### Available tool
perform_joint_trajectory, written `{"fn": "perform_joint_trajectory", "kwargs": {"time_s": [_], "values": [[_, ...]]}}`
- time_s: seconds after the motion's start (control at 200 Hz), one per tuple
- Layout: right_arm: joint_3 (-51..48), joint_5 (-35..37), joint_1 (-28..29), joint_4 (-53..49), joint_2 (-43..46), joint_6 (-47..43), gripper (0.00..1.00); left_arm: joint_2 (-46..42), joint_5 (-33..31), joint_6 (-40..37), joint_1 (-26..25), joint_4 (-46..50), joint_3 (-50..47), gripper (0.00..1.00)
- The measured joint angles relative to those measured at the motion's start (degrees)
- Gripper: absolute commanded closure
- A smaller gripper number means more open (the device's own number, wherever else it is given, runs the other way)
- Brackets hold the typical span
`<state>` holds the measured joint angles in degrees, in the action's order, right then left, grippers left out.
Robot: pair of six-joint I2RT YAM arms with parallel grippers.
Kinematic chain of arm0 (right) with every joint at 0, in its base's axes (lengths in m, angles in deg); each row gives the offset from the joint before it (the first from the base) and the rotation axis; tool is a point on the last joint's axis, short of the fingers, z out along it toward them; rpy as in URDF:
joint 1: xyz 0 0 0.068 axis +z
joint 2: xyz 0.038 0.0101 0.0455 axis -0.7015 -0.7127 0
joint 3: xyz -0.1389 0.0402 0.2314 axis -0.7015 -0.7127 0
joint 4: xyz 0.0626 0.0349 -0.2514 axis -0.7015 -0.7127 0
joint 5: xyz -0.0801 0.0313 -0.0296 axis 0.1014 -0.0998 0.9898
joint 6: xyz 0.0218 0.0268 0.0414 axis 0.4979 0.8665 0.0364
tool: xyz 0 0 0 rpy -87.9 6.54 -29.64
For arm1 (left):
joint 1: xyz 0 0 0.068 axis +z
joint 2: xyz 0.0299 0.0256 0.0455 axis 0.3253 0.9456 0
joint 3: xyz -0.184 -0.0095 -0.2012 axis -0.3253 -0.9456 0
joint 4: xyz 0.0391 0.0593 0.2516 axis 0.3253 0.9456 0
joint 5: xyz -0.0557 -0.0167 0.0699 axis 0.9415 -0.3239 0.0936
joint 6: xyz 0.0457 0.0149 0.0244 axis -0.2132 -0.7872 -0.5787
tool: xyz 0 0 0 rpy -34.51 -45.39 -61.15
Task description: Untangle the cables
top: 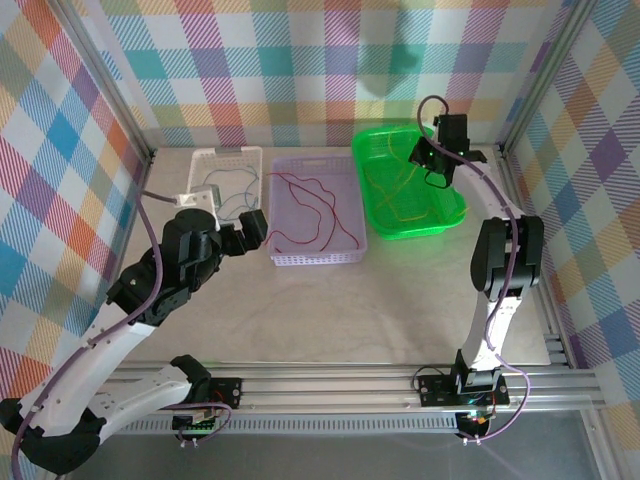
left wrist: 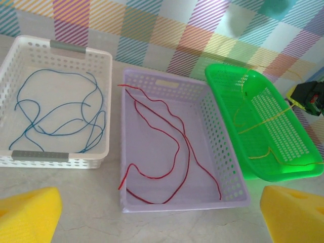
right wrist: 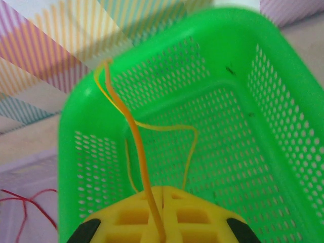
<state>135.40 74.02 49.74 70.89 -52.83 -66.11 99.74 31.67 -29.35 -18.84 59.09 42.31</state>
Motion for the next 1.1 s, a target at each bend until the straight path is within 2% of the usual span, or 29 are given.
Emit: {"fn": "perform_joint_trajectory", "kwargs": {"time_s": [0.28, 0.71, 1.1], "values": [[1.2, 0.7, 0.0, -8.0, -5.4, 0.2, 1.00, -2.0, -1.4, 0.0, 0.0, 0.6, -3.3, 0.00], [4.0, 3.5, 0.0, -15.7, -6.6, -1.2, 0.78, -2.3, -1.4, -0.2, 0.0, 0.5, -5.0, 0.00], [4.0, 3.6, 0.0, -17.0, -0.2, -2.2, 0.60, -2.3, -1.6, -0.3, 0.1, 0.3, -5.5, 0.00]]}}
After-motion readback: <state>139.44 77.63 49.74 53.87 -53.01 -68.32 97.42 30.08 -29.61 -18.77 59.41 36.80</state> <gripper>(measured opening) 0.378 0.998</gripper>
